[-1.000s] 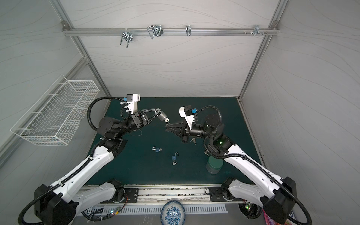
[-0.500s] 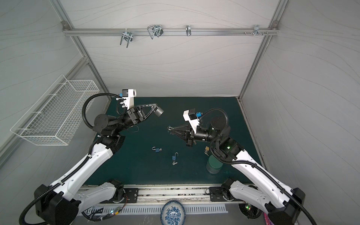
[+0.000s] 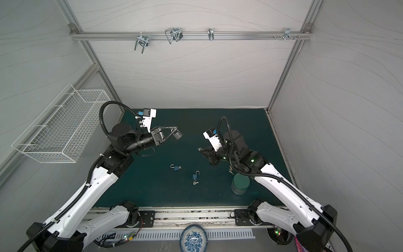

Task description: Lock with the key

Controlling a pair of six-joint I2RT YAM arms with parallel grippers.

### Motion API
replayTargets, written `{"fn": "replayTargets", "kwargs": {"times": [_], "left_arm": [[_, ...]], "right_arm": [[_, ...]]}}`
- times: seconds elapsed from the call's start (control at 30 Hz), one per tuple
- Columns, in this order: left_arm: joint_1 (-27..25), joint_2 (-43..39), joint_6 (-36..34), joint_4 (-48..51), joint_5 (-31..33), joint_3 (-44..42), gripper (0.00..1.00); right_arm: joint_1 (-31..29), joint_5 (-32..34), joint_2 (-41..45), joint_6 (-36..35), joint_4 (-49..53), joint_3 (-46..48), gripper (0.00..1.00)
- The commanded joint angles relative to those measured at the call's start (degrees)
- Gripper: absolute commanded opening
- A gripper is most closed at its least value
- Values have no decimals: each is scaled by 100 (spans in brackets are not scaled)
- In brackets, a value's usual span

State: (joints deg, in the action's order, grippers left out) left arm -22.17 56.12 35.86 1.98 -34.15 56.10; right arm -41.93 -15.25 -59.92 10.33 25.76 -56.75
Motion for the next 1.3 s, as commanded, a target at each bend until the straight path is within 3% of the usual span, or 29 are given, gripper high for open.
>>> {"fn": "replayTargets", "kwargs": {"times": [0.0, 0.33, 0.5, 0.77, 1.27], "left_arm": [[-15, -145, -664, 995, 836, -307, 0], [-171, -136, -340, 813, 1223, -1358, 0], [-240, 64, -460, 925, 1238, -1216, 0], [-464, 111, -552, 1058, 1418, -1118, 0], [-577, -168, -333, 1077, 1495, -1331, 0]], "right_arm": [[171, 853, -332, 627, 708, 181, 0], [298, 751, -1593, 594, 270, 582, 0], [238, 509, -2688, 577, 724, 72, 0], [248, 425, -3548, 830, 645, -229, 0], [309, 844, -4490, 979, 596, -1093, 0]]}}
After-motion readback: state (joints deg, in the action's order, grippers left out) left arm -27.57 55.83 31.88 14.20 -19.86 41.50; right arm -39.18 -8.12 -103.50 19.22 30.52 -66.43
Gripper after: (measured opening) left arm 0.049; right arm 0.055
